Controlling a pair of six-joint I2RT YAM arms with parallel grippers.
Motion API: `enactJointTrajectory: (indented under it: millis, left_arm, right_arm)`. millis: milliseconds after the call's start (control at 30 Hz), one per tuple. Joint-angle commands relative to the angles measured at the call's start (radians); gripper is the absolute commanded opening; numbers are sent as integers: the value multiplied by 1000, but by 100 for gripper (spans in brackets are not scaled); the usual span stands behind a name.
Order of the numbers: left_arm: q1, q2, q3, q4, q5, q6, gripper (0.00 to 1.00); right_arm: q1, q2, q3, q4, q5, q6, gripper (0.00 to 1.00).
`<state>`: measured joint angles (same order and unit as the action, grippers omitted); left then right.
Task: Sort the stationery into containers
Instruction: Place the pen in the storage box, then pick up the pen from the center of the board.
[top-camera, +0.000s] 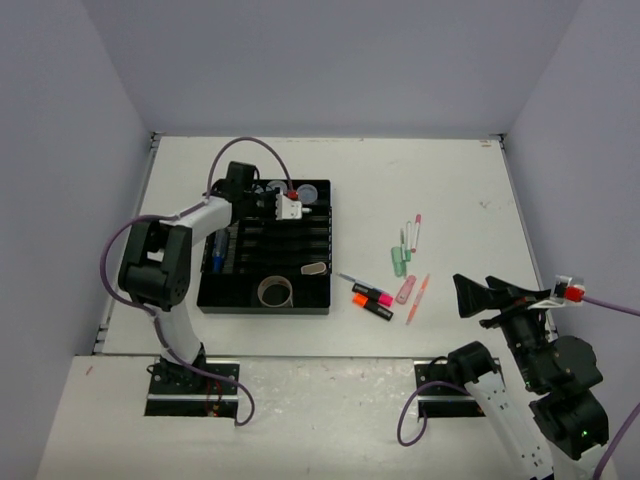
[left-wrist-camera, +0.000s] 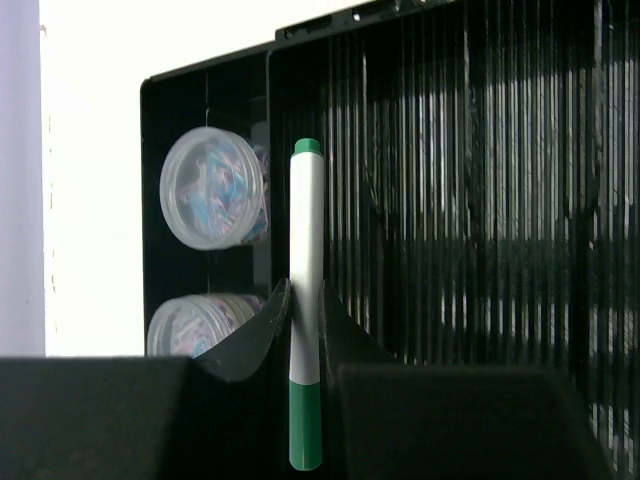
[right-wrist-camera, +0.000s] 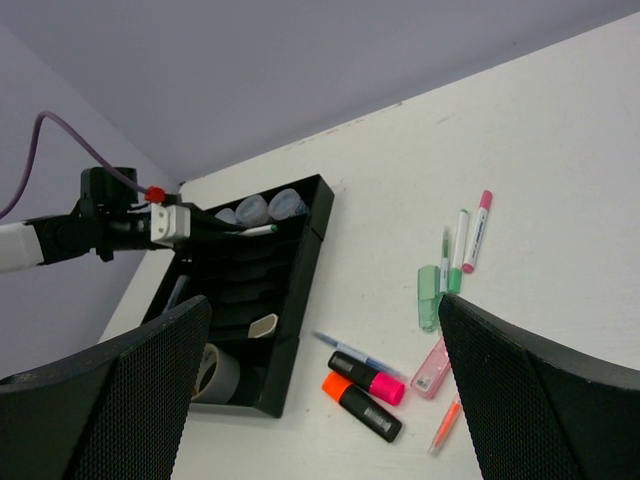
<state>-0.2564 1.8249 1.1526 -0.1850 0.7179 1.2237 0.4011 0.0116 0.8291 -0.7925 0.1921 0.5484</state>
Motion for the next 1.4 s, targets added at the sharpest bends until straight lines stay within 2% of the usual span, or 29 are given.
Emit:
enactJointTrajectory:
  millis: [0,133,333,500,667,900,1000,1067,1133,1200,1233,1300,1367]
  left_arm:
    - [-27,43,82,7,-10,-12,0]
    - [-38,75,106,12,-34,-34,2]
    - [-51,118,151,18,-77,-72,13]
    - [-71,138,175,13,-95,-96,27]
    - [-83,134,190,-15,-123,-108,35]
    - [-100,79,203,-72,-137,-113,35]
    - [-135,23,227,-71,-165,-167,38]
    - [-188,-2,284,-64,-246,-265,46]
    - [-269,0,353,-63,-335,-372,63]
    - [-344,47,492,-106,-436,-515,90]
    - [-379,80,560,-126,-485,-592,100]
    - [-428,165,683,-171,-622,-720,100]
    - [-498,253,869,-239,-700,-844,100]
  right_arm:
    - [4,7,-2,23,1,-11,99]
    - [4,7,-2,21,3,-11,99]
    - [4,12,-1,21,-1,-12,99]
    - [4,7,-2,21,0,-13,99]
    - [4,10,-1,21,-6,-16,99]
    - [4,10,-2,24,-7,-16,99]
    - [4,10,-4,26,-8,-15,99]
    - [4,8,-4,26,-8,-15,99]
    - [2,5,-4,26,-7,-13,99]
    - [2,5,-4,26,-3,-12,99]
    - [3,5,-4,26,-1,-11,99]
    - [4,5,-4,26,3,-11,99]
    - [4,5,-7,26,9,-10,99]
